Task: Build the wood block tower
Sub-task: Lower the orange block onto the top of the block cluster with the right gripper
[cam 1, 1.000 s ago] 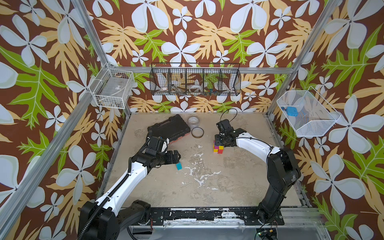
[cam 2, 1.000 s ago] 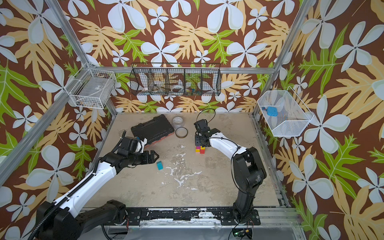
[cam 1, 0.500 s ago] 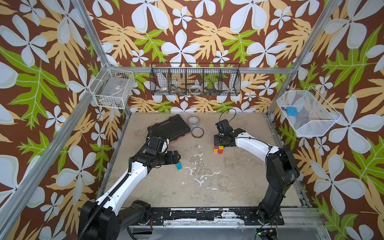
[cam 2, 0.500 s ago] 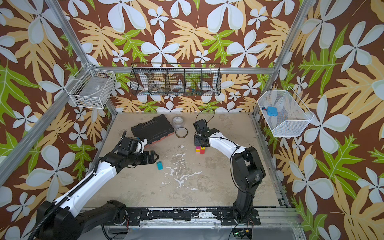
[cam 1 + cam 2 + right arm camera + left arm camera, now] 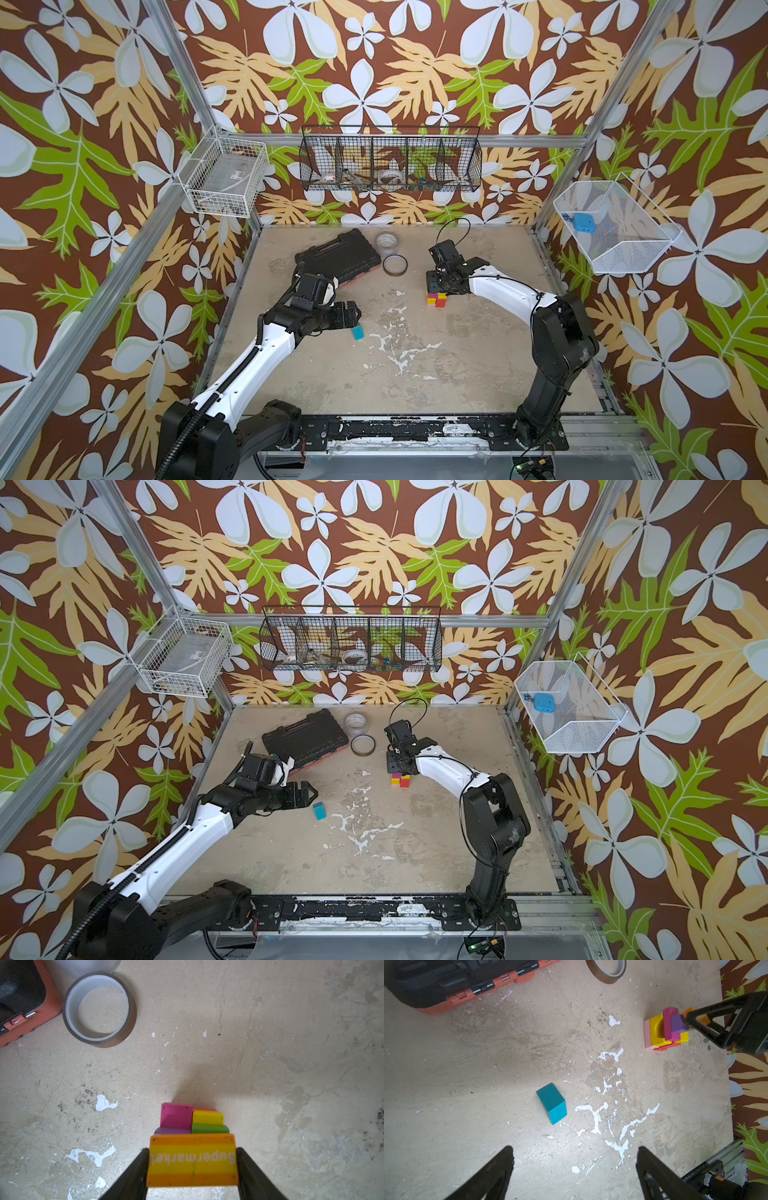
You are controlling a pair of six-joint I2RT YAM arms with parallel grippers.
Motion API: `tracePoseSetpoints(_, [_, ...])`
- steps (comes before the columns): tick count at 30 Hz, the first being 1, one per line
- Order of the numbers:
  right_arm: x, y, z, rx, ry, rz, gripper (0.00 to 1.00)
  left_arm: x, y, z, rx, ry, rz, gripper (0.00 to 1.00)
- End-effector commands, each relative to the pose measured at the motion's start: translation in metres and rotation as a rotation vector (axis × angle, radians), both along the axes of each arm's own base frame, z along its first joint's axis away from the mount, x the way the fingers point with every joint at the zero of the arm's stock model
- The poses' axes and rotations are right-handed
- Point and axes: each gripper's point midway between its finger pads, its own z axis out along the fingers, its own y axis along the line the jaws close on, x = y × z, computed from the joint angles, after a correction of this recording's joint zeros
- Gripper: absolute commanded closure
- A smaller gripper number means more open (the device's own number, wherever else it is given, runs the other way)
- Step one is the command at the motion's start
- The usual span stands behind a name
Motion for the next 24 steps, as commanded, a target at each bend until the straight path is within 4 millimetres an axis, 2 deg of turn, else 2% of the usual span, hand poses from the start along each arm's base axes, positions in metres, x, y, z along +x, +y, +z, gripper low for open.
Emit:
tracePoseSetpoints(1, [-0.001, -0.002, -0.001, -0.014, 0.004, -0.016, 0.35, 0.002, -0.001, 0.003, 0.001, -0.009, -0.003, 0.07])
tracePoseSetpoints(11, [-0.001, -0.004, 0.002, -0.018, -0.003, -0.022, 0.29, 0.001, -0.001, 0.003, 0.002, -0.006, -0.003, 0.06])
tracePoseSetpoints(24, [0.003, -0.003, -0.012, -0.044, 0.027, -0.02, 0.27, 0.001, -0.001, 0.003, 0.001, -0.005, -0.005, 0.06])
